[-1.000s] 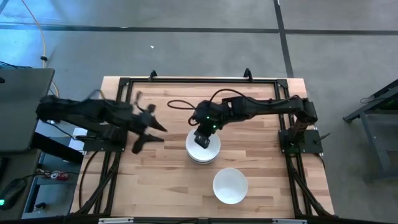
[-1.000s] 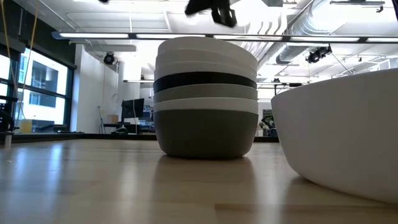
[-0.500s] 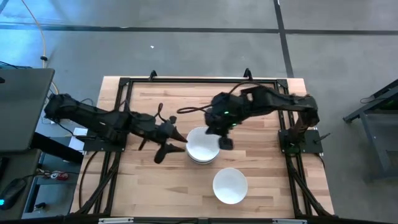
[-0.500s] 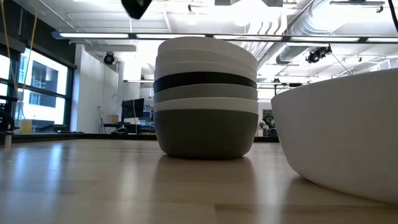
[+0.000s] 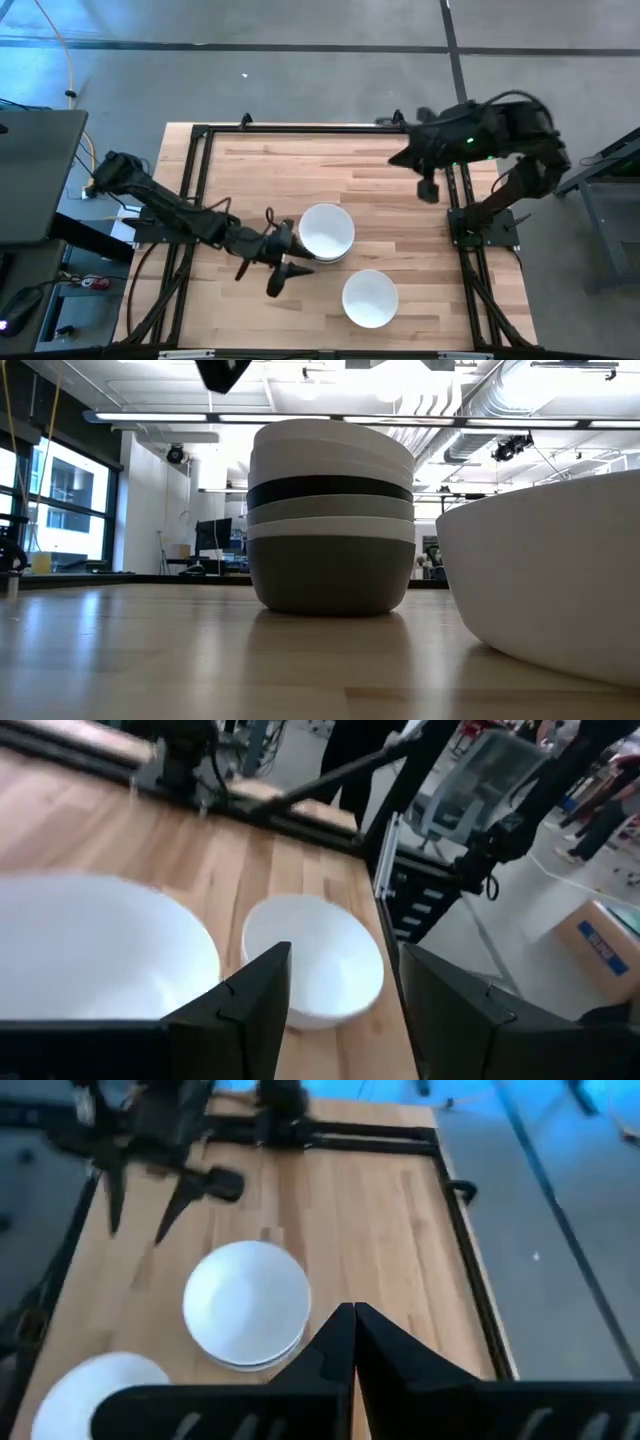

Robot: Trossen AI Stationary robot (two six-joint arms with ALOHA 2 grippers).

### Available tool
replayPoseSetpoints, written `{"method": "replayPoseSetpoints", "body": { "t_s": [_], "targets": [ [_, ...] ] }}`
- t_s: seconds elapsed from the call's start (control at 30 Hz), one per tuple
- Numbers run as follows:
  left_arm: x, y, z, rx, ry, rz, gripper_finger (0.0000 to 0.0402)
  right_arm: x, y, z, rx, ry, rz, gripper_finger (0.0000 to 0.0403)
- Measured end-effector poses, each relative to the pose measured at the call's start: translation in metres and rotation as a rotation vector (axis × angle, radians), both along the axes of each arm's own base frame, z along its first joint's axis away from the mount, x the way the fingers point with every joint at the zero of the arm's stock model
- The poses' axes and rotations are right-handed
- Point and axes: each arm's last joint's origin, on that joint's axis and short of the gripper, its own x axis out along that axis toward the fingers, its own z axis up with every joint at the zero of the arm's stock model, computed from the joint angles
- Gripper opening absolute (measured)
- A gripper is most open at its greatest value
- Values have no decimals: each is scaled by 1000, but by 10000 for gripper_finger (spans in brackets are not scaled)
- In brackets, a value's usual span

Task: Nest bowls inside each other
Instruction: Stack the white bowl on top of the white bowl

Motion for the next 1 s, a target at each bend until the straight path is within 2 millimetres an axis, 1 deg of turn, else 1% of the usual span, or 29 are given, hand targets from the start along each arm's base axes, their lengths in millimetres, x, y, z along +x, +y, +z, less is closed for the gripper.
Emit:
{"method": "replayPoseSetpoints", "body": {
  "t_s": [0.07, 0.13, 0.17, 0.23, 0.33, 0.47, 0.57, 0.67, 0.73, 0.83, 1.0],
  "targets": [
    [1, -6, -3, -20, 16, 5, 177, -9, -3, 2, 62, -6, -57, 0],
    [-1, -11, -3, -41, 13, 9, 177, -16, -5, -2, 134, 39, -107, 0],
    [-2, -14, -2, -47, 12, 12, 177, -16, -5, -4, 170, 57, -125, 0],
    [-5, -20, -3, -42, 19, 12, 177, -9, -2, -9, 240, 72, -126, 0],
    [-11, -27, -1, -48, 29, -4, 177, 0, 6, -26, 309, 166, -116, 0],
    [-22, -34, -4, -54, 102, -20, 177, 15, 19, -69, 362, 382, -96, 0],
    [-29, -38, -4, -46, 134, -29, 177, 20, 28, -104, 401, 546, -73, 0],
    [-35, -39, -1, -42, 142, -43, 177, 26, 36, -136, 437, 655, -66, 0],
    [-38, -39, 1, -36, 152, -49, 177, 31, 42, -154, 450, 682, -70, 0],
    [-43, -37, 3, -26, 170, -47, 177, 39, 50, -175, 484, 660, -78, 0],
    [-52, -35, 8, -20, 188, -45, 177, 44, 63, -200, 565, 662, -71, 1]
  ]
}}
